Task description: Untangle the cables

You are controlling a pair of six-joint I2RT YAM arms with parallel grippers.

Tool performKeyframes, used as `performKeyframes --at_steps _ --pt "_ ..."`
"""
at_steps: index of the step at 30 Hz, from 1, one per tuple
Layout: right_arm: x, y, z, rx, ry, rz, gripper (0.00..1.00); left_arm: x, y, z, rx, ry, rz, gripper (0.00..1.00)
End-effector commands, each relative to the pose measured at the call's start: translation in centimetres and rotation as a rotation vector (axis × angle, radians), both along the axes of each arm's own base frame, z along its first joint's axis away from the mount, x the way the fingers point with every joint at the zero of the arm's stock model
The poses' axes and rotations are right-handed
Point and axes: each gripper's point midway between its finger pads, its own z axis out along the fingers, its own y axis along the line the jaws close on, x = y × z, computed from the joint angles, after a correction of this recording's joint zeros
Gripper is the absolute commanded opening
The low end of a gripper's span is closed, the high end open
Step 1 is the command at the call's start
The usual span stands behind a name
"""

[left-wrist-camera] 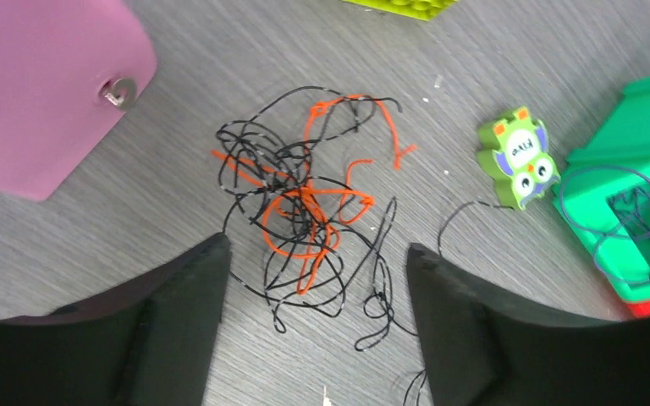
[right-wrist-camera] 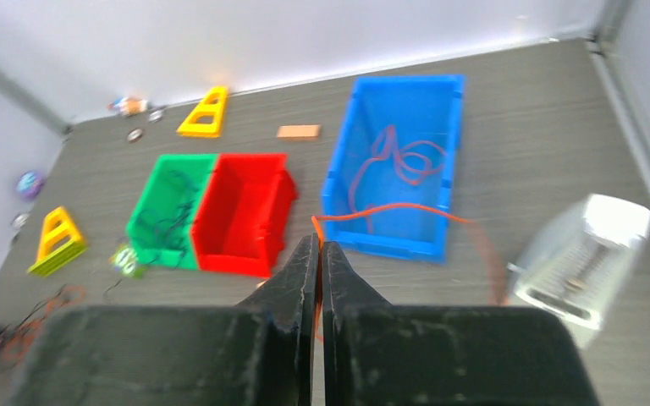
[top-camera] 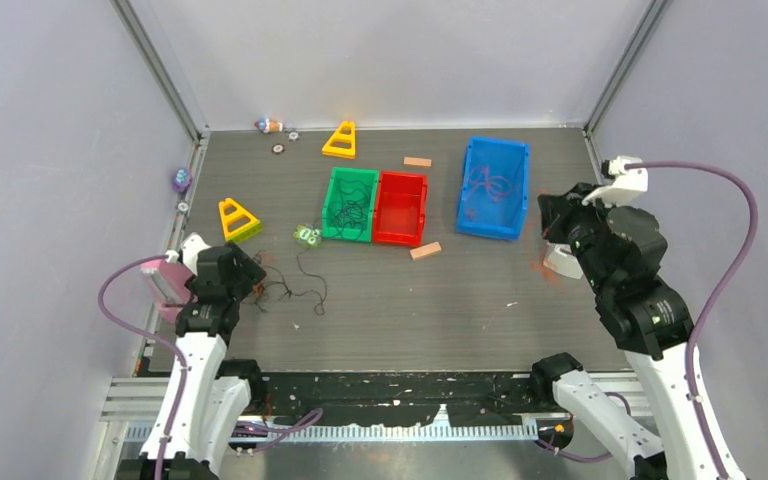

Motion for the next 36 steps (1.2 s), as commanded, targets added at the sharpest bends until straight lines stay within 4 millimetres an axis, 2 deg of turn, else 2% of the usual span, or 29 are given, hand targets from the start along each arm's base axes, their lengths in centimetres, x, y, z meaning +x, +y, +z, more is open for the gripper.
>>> performKeyframes --at_steps 1,4,5,6,10,12,13,16,24,27,31,36 --pt "0.2 4.6 2.6 -0.002 -0.021 0.261 0.05 1.9 -2.1 4.2 0.027 -0.143 -0.188 0.85" --pt "1.0 4.6 3.6 -0.016 -0.026 0.254 0.05 2.0 -3.5 5.9 0.061 -0.187 -0.263 0.97" --pt "1.4 4.6 4.6 -0.018 -0.036 0.245 0.05 2.0 -3.7 6.3 0.074 -0.198 -0.272 0.99" --pt "1.6 4.4 4.8 -0.028 -0.033 0.233 0.05 2.0 -3.9 6.6 0.084 -0.204 -0.280 1.00" --pt "3.0 4.6 8.3 -0.033 -0.056 0.223 0.05 1.8 -4.8 7.8 0.120 -0.218 -0.322 1.00" --pt "3.6 4.7 11.1 -0.019 -0.102 0.219 0.05 1.7 -5.3 8.2 0.134 -0.220 -0.338 1.00" --pt "4.5 5.0 11.3 -0.014 -0.095 0.214 0.05 1.7 -5.5 8.3 0.135 -0.222 -0.346 0.99" --pt "5.9 5.4 14.1 0.008 -0.140 0.204 0.05 1.7 -6.0 8.7 0.135 -0.229 -0.365 1.00" --pt "8.9 4.7 20.5 0.019 -0.254 0.118 0.05 1.7 -6.1 10.1 0.150 -0.256 -0.383 1.00" --pt "9.8 3.9 22.1 0.009 -0.285 0.073 0.05 1.7 -6.3 10.4 0.147 -0.263 -0.391 1.00" --pt "12.4 3.0 22.2 -0.003 -0.278 0.026 0.05 1.7 -6.4 10.2 0.145 -0.257 -0.399 0.99" --pt "14.2 2.0 22.7 -0.001 -0.288 0.002 0.05 1.7 -6.4 10.3 0.150 -0.252 -0.397 0.99"
